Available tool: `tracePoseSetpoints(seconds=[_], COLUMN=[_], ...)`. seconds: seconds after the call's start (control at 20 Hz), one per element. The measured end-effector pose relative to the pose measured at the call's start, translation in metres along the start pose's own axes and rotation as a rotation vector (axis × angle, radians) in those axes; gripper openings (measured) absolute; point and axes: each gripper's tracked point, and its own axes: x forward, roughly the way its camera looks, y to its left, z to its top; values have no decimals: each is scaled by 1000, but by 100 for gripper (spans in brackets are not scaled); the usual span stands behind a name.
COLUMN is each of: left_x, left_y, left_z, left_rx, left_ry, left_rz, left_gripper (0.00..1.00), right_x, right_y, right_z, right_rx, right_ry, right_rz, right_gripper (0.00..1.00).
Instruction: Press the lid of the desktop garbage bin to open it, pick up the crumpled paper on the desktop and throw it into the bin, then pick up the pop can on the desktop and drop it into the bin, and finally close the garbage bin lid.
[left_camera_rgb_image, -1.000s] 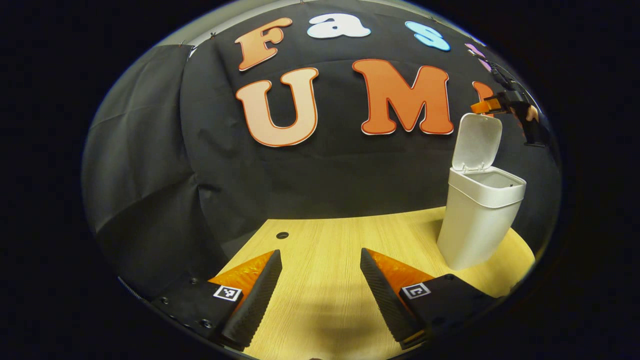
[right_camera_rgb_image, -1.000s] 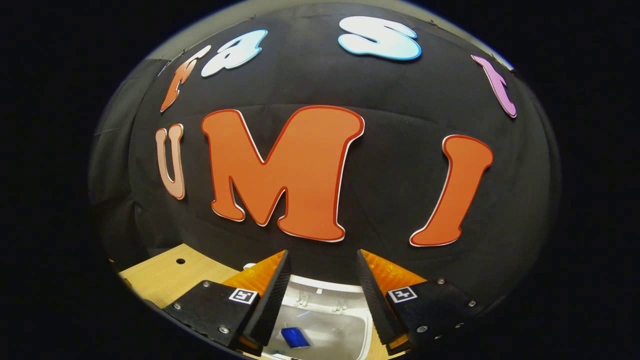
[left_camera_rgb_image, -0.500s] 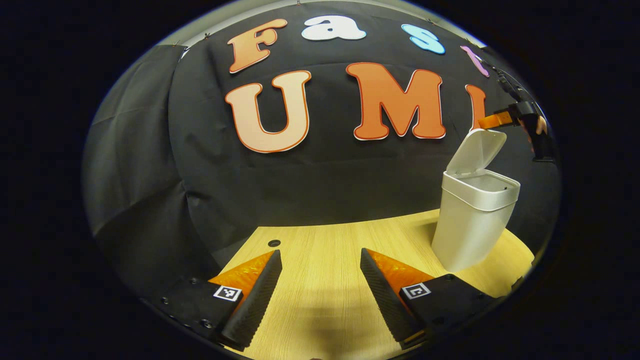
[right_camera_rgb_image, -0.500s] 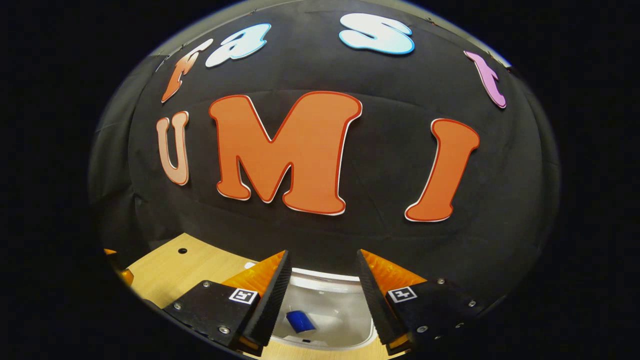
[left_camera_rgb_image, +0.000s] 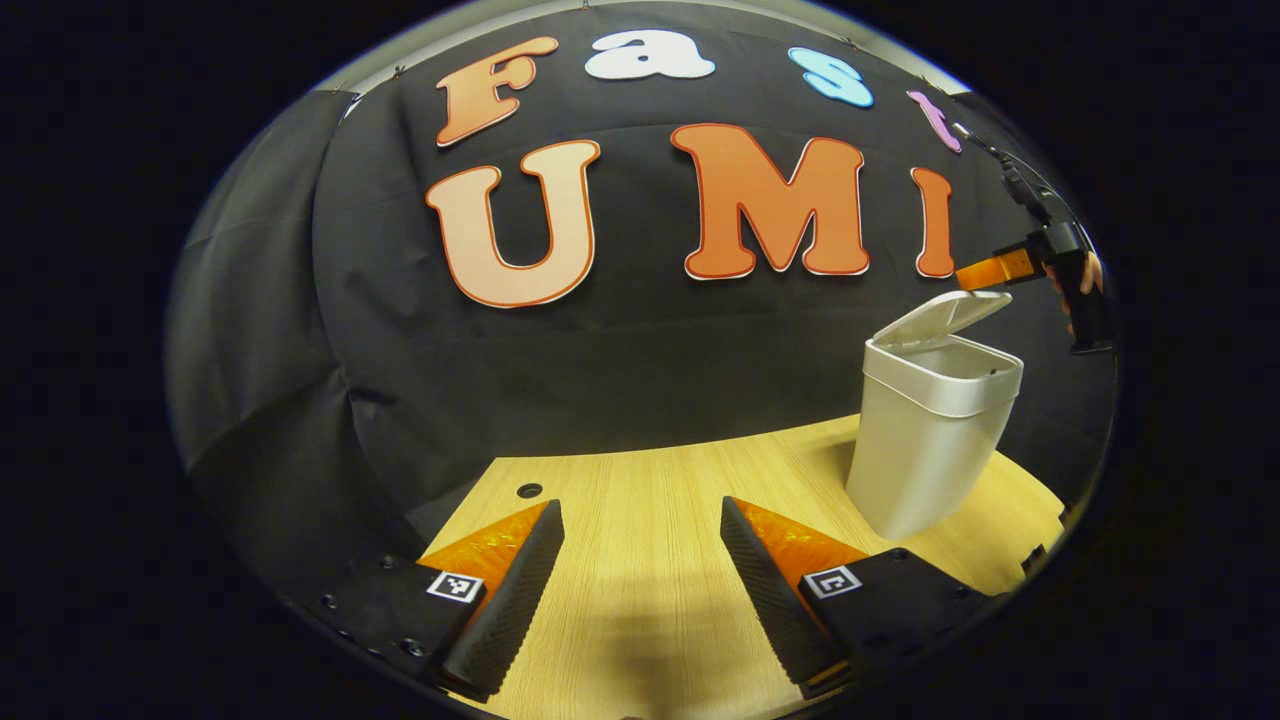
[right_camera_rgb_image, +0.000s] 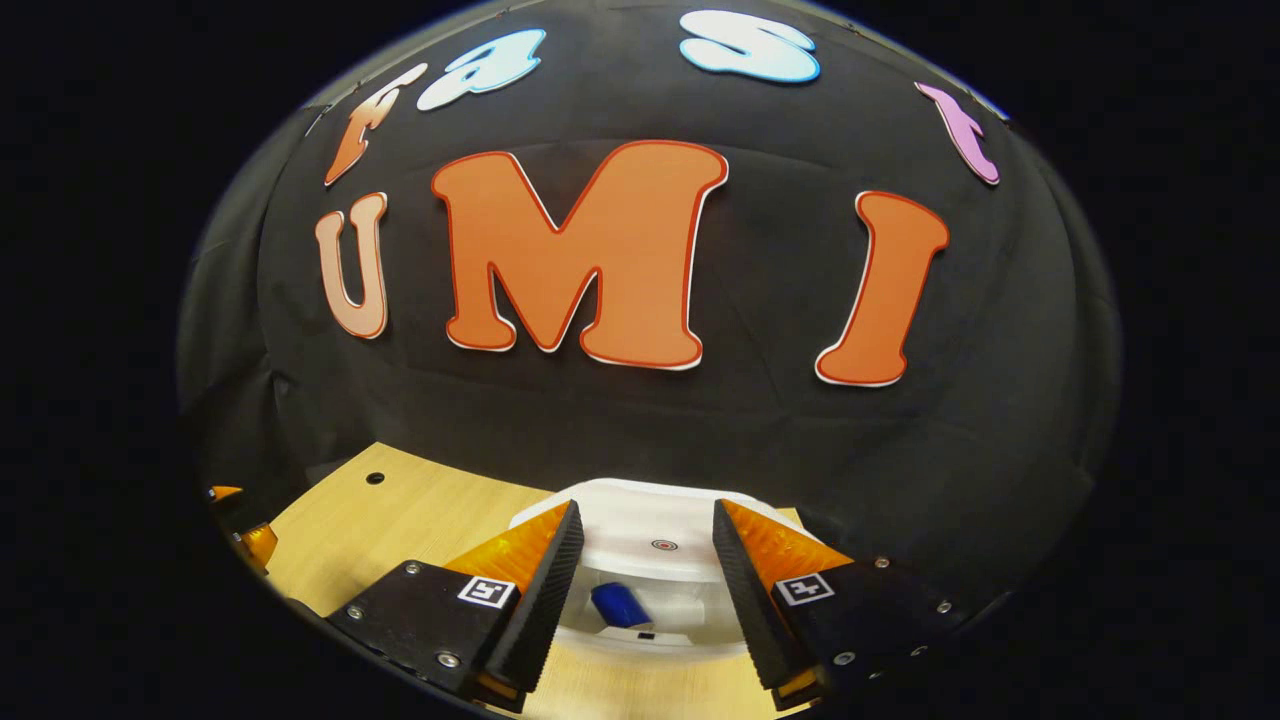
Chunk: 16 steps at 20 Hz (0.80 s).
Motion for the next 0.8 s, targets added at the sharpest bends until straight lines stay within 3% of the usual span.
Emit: tracePoseSetpoints(seconds=[0.8], left_x=[7], left_y=[3], left_z=[-24], left_rx=[-32], left_ry=[52], left_rz=[-16], left_gripper=[100], right_x=[5], right_y=[8], right_z=[-61], right_rx=[65], right_ry=[179], right_rz=[-26], right_gripper=[80])
